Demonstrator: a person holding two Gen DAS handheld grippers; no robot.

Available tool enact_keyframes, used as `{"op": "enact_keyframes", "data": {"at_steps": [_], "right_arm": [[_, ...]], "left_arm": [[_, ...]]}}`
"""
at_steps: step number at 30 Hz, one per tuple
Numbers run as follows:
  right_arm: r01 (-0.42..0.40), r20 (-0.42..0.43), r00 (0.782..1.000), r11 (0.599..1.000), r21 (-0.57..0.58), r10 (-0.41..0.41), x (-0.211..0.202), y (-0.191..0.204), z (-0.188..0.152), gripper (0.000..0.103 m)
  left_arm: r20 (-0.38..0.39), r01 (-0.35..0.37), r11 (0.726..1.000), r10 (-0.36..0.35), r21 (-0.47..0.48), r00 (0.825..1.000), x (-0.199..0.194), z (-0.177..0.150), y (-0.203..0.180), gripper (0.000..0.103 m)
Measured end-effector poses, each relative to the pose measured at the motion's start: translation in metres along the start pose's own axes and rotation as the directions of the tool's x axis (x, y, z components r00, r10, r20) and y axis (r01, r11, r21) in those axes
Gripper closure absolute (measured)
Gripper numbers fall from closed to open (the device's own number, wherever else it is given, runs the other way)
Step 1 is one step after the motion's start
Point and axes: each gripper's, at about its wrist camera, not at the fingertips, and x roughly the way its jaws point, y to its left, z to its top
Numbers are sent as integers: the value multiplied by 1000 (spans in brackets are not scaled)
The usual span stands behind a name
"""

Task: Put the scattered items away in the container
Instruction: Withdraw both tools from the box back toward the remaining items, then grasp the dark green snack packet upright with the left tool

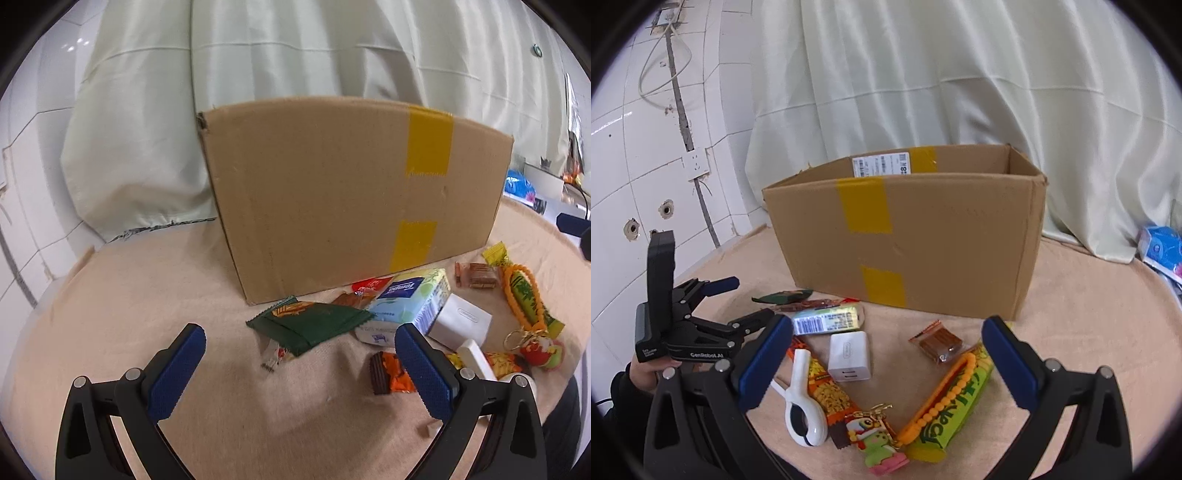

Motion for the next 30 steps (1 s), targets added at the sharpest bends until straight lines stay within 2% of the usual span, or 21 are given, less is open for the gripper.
{"op": "enact_keyframes", "data": {"at_steps": [4, 9, 12, 14, 17, 19, 21, 30], "right_arm": [[-17, 1, 1000, 1000, 24, 17, 2, -5, 1, 0], [-19, -16, 1000, 1000, 12, 19, 8, -6, 0, 0], [-17, -18, 1000, 1000, 14, 17, 9, -7, -1, 0], [-19, -21, 1000, 1000, 22, 19, 10, -10, -1, 0], [-20, -24, 999, 999, 28, 21, 11, -11, -2, 0], [-24, -26, 999, 999, 33, 25, 10, -12, -3, 0], [-28, -25, 999, 999, 37, 29, 9, -12, -4, 0], [-4, -40, 999, 997, 78, 7, 9, -26, -11, 0]], "left_arm": [[-36, 21, 999, -22, -30, 999, 15, 3, 5, 0], [-51, 20, 1000, -20, -8, 999, 27, 5, 5, 3], [-56, 22, 1000, -21, 3, 998, 29, 10, 5, 25], [-65, 32, 999, -32, 3, 997, 32, 12, 6, 45], [-63, 53, 998, -52, 15, 997, 32, 14, 5, 61], [-30, 48, 999, -48, -3, 998, 27, 17, 7, 66], [-38, 56, 998, -56, -10, 998, 27, 17, 9, 68], [29, 48, 995, -46, -82, 999, 0, 12, 29, 87]]}}
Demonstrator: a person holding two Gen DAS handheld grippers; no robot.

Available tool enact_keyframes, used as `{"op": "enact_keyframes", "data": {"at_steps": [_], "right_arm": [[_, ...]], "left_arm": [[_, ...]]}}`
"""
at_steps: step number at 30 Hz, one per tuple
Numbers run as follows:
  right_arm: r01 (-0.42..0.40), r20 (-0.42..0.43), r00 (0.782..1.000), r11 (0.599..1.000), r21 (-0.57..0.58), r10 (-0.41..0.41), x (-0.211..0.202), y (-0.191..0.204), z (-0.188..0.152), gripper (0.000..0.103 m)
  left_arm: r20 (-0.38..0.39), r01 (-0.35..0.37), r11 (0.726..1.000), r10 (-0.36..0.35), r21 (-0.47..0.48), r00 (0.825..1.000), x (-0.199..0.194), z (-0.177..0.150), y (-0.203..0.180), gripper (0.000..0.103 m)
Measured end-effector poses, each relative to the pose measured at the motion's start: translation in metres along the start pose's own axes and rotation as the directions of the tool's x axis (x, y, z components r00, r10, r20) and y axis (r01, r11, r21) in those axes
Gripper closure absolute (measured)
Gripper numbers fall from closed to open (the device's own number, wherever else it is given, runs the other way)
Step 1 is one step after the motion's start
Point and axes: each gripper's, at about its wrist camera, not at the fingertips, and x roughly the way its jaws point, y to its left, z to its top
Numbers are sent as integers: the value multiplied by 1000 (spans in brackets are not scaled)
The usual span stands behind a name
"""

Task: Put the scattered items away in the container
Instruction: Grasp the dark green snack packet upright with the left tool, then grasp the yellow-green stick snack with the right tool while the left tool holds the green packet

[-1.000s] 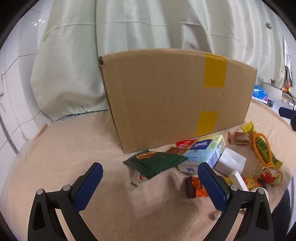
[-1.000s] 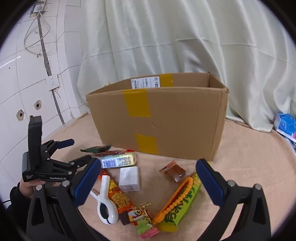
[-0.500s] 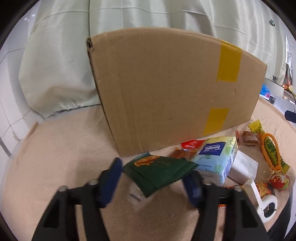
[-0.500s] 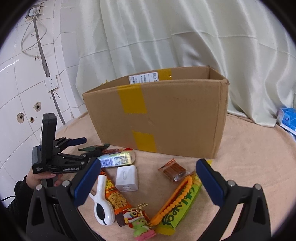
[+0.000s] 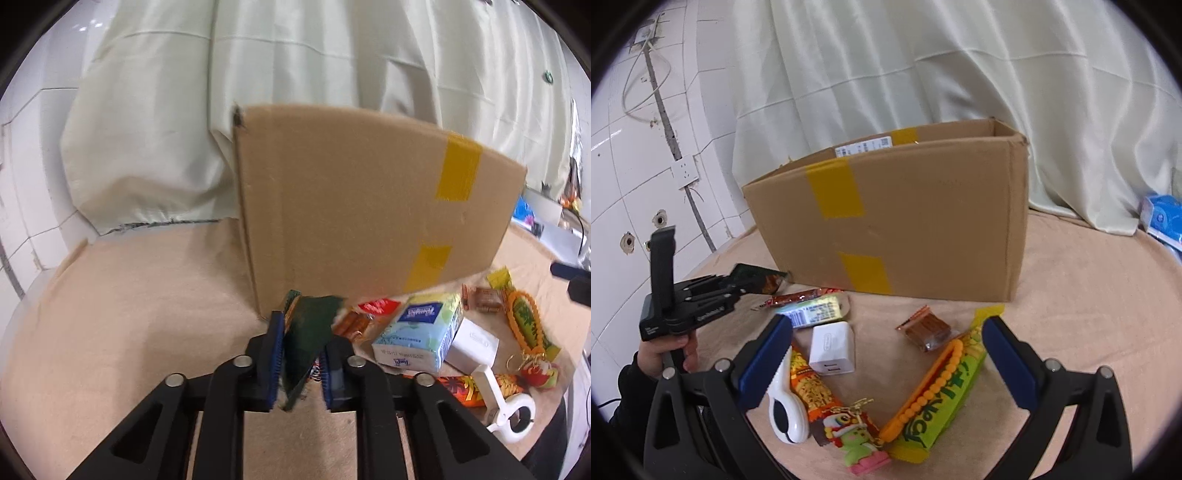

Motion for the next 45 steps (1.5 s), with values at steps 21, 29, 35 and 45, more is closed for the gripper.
{"op": "enact_keyframes", "data": {"at_steps": [21, 29, 35, 45], "right_arm": [[90, -117, 989, 996, 28, -86, 24, -18, -24, 8], [107, -163, 982, 992, 61, -96, 37, -29, -26, 24], [126, -95, 989, 986, 105, -116, 14, -40, -21, 24], [244, -165, 961, 961, 132, -221, 16, -67, -24, 33]], "left_arm": [[-50, -53, 997, 50, -61, 997, 6, -21, 8, 88], [-54, -57, 998, 54, -40, 997, 12, -21, 8, 88], [-47, -43, 997, 40, -60, 998, 18, -21, 14, 88], [-41, -51, 998, 49, -48, 998, 20, -19, 15, 88]]}}
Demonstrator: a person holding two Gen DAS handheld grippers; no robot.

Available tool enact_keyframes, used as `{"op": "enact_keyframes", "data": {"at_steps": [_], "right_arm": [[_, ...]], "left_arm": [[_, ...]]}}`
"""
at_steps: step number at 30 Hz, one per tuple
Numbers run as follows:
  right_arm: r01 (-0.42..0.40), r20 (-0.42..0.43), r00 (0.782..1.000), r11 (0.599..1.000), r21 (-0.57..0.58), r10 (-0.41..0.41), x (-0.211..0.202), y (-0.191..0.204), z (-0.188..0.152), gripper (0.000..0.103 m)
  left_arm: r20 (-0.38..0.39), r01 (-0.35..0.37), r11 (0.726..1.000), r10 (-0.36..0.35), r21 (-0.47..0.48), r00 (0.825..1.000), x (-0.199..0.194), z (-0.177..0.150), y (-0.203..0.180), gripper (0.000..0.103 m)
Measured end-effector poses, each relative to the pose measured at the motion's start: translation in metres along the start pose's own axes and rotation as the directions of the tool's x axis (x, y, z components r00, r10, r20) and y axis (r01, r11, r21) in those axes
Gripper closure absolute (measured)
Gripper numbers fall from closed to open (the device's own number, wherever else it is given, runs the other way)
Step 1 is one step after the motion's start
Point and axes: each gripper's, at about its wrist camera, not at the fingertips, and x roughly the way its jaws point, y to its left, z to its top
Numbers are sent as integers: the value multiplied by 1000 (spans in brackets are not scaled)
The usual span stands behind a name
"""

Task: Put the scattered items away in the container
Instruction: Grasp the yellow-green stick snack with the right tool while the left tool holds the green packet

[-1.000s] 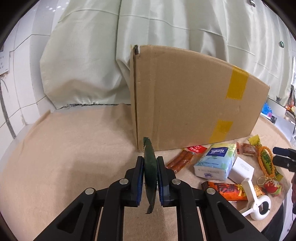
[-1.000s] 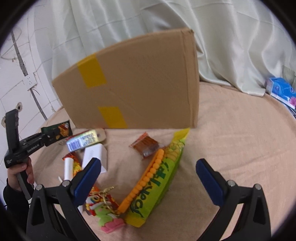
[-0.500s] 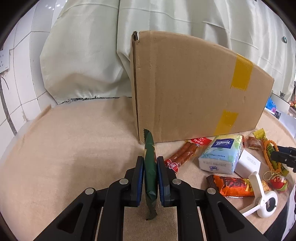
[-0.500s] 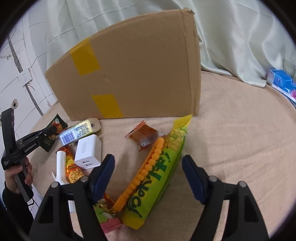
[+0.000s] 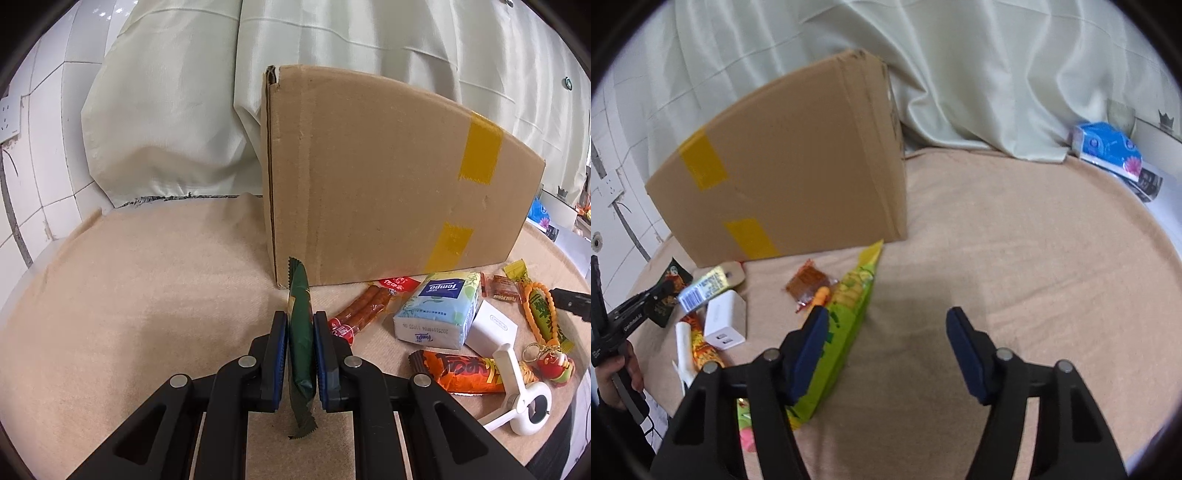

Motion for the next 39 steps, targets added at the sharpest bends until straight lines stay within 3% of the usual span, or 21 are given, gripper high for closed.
{"op": "enact_keyframes", "data": {"at_steps": [11, 14, 15, 28, 37, 39], "right_arm": [[-5, -38, 999, 996, -88, 2, 17, 35, -3, 35], [-27, -45, 999, 994, -107, 22, 21, 39, -5, 62], [-17, -42, 999, 992, -123, 12, 21, 41, -5, 62], [92, -58, 993, 983, -156, -102, 15, 29, -5, 61], [93, -65, 992, 980, -175, -106, 23, 28, -4, 51], [95, -60, 992, 980, -173, -107, 24, 29, -6, 44]], "left_arm": [[3, -3, 1000, 3, 0, 1000, -6, -1, -5, 88], [3, -13, 1000, 13, 14, 1000, -5, -1, -8, 88], [2, -16, 1000, 16, 20, 1000, -7, -3, -9, 88], [-6, -36, 998, 36, 47, 999, -6, -2, -17, 88], [-9, -40, 998, 41, 53, 999, -6, -1, -16, 88], [-10, -46, 997, 46, 58, 999, -6, -1, -17, 88]]}}
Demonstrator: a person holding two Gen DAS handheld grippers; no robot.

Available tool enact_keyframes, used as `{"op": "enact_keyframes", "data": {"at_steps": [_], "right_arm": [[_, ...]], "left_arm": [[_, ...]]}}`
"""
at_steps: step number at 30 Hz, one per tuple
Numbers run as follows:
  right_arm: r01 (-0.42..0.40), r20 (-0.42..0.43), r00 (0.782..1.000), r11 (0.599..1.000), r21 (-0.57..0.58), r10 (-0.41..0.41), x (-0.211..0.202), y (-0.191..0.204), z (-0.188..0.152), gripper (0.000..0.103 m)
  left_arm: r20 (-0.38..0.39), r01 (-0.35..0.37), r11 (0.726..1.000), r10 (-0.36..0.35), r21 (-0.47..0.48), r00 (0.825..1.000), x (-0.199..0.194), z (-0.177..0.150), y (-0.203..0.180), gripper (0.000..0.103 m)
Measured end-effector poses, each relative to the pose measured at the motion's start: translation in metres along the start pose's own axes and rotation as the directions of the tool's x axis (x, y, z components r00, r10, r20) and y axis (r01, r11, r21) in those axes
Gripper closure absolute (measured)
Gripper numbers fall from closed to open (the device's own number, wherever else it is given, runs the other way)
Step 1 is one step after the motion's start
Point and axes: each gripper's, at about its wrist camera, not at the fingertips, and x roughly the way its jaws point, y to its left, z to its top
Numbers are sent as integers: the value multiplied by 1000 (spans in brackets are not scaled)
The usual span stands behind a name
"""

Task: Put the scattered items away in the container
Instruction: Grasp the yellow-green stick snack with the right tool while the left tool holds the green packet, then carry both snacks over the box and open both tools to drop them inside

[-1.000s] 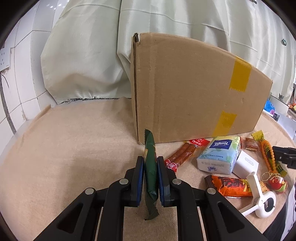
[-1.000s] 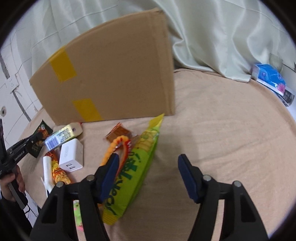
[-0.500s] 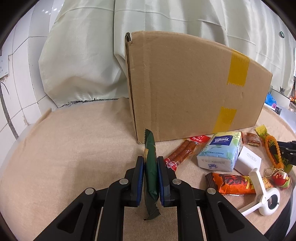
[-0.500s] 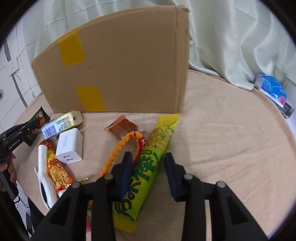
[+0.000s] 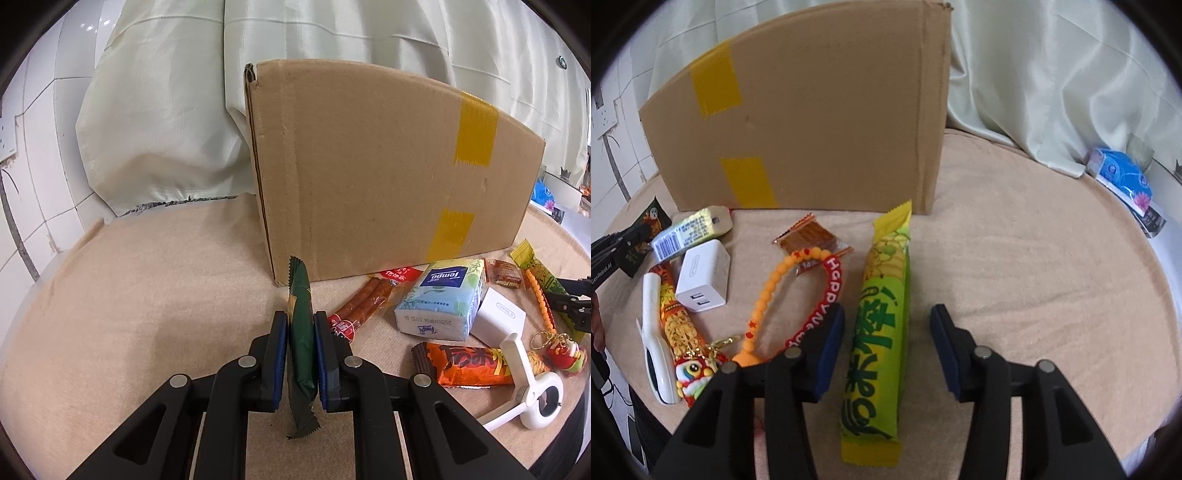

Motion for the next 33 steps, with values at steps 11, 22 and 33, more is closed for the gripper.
{"op": "enact_keyframes", "data": {"at_steps": [11, 22, 33], "right_arm": [[-3, 91, 996, 1000, -14, 5, -7, -2, -10, 79], [-51, 175, 983, 999, 3, 50, -43, -5, 10, 79], [-75, 131, 989, 997, 2, 74, -30, -2, 6, 79]], "left_arm": [[1, 5, 1000, -5, 14, 1000, -1, 1, -3, 89], [39, 16, 999, -15, -31, 999, -19, 7, 3, 89], [35, 20, 999, -19, -35, 999, -26, 7, 5, 89]]}}
